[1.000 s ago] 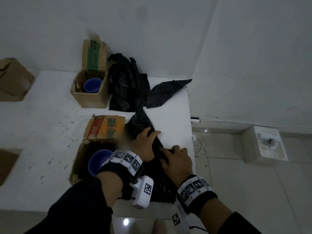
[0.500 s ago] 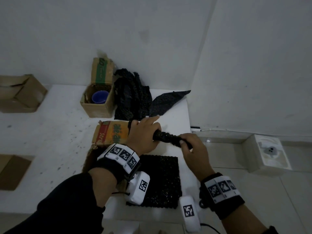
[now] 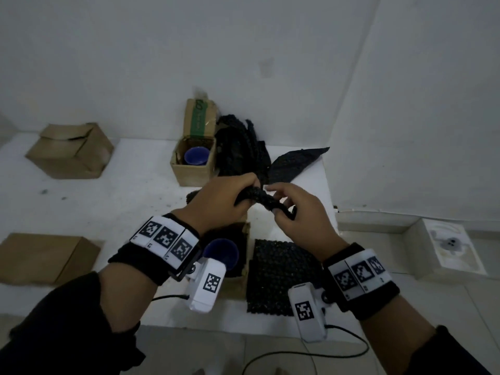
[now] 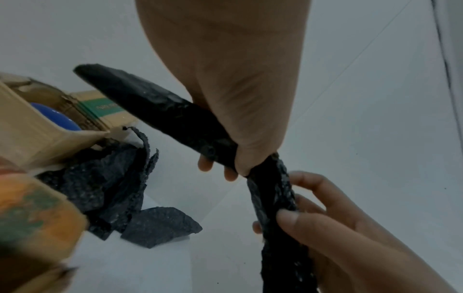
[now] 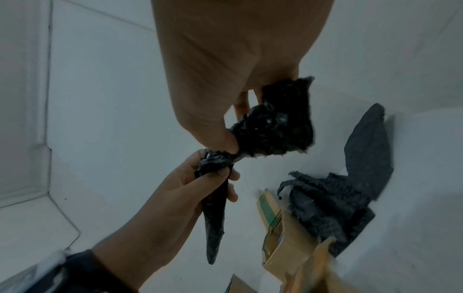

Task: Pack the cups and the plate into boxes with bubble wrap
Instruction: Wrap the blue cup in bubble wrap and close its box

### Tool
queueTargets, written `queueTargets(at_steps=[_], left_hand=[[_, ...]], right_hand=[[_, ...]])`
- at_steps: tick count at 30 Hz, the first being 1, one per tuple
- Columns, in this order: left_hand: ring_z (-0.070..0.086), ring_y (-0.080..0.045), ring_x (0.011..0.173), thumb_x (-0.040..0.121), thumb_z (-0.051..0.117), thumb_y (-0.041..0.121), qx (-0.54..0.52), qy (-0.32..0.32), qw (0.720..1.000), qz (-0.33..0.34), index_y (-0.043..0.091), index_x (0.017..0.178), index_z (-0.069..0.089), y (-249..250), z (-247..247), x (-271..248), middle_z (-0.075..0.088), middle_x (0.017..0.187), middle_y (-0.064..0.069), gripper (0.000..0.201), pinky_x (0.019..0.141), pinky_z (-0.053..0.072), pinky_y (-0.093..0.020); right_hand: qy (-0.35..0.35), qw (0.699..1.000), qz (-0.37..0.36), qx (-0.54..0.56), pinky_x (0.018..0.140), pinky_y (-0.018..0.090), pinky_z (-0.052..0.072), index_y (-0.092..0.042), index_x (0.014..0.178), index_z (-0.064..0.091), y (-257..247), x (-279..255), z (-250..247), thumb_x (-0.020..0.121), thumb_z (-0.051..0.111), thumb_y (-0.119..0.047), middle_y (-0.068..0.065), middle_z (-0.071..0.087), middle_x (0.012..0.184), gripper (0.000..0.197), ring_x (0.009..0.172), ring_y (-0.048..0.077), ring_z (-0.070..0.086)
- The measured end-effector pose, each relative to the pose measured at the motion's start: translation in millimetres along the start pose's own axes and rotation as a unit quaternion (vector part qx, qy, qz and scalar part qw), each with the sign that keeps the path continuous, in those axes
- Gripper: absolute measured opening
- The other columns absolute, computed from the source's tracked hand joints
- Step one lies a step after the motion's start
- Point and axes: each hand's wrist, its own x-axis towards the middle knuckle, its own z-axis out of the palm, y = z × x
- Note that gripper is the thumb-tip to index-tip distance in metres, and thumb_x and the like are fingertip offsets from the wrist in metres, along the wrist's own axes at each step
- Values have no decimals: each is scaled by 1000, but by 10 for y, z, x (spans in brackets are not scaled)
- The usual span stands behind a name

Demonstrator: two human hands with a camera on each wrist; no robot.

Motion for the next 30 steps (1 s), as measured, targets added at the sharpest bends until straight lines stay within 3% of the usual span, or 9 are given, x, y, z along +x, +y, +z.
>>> queueTargets(at_steps=[3, 6, 10, 14, 18, 22, 26, 28, 30], left_hand=[[58, -19, 90, 82, 63, 16, 12, -43, 998, -44, 24, 100, 51, -262, 1, -364, 61, 98, 2, 23, 71, 46, -33], [55, -19, 107, 78, 66, 8, 22, -100, 992, -71, 17, 112, 57, -475, 6, -649, 59, 116, -1, 37, 83, 46, -31], [57, -19, 108, 75, 61, 5, 46, -192, 976, -90, 23, 116, 63, -552, 68, -848, 63, 118, 2, 44, 87, 48, -32], [58, -22, 103, 75, 58, 5, 31, -249, 965, -80, 25, 116, 65, -536, 226, -927, 66, 116, 0, 46, 88, 48, -34], [59, -23, 96, 76, 52, 8, 11, -265, 962, -67, 26, 112, 67, -493, 368, -966, 68, 110, -1, 43, 83, 48, -30], [59, -26, 94, 74, 33, 28, 26, -282, 956, -78, 27, 114, 65, -514, 480, -974, 68, 109, -5, 51, 84, 48, -33], [56, -28, 93, 76, 31, 31, 17, -235, 967, -92, 19, 110, 63, -582, 492, -994, 65, 101, -13, 49, 82, 46, -37], [54, -22, 96, 80, 35, 31, -8, -162, 983, -89, 22, 112, 62, -623, 509, -1047, 64, 102, -8, 42, 84, 45, -36], [51, -17, 109, 86, 40, 29, -18, -63, 995, -72, 20, 120, 59, -679, 546, -1101, 62, 114, -3, 40, 95, 41, -32]], right_hand=[[-53, 998, -4, -42, 74, 29, 47, -19, 106, 70, -47, 5, 277, 76, 58, -10, -1, 69, 96, 33, 86, 19, 61], [-120, 984, -16, -129, 81, 36, 42, -25, 95, 74, -92, 25, 477, 70, 55, -18, -3, 73, 92, 32, 87, 25, 60], [-295, 919, -30, -259, 85, 34, 26, -31, 102, 71, -230, 54, 646, 78, 56, -10, -10, 69, 108, 35, 102, 21, 51], [-418, 836, -87, -346, 82, 33, 32, -24, 108, 69, -412, 124, 756, 85, 56, -13, 2, 62, 111, 29, 102, 27, 52], [-461, 791, -92, -391, 72, 36, 36, -3, 110, 62, -505, 94, 860, 93, 50, -17, 16, 51, 116, 25, 97, 33, 53], [-496, 753, -90, -422, 72, 38, 43, 0, 109, 60, -487, 40, 927, 95, 45, -14, 16, 55, 108, 24, 92, 31, 55], [-558, 719, -25, -413, 63, 33, 42, -5, 73, 52, -533, 28, 964, 91, 46, -13, 4, 43, 63, 21, 58, 21, 43], [-584, 707, 11, -399, 68, 36, 46, -12, 61, 41, -529, 5, 991, 93, 42, -19, 5, 47, 62, 33, 59, 21, 42], [-587, 708, 32, -391, 74, 37, 47, -13, 62, 42, -503, -8, 1020, 97, 32, -28, 9, 56, 72, 39, 68, 23, 47]])
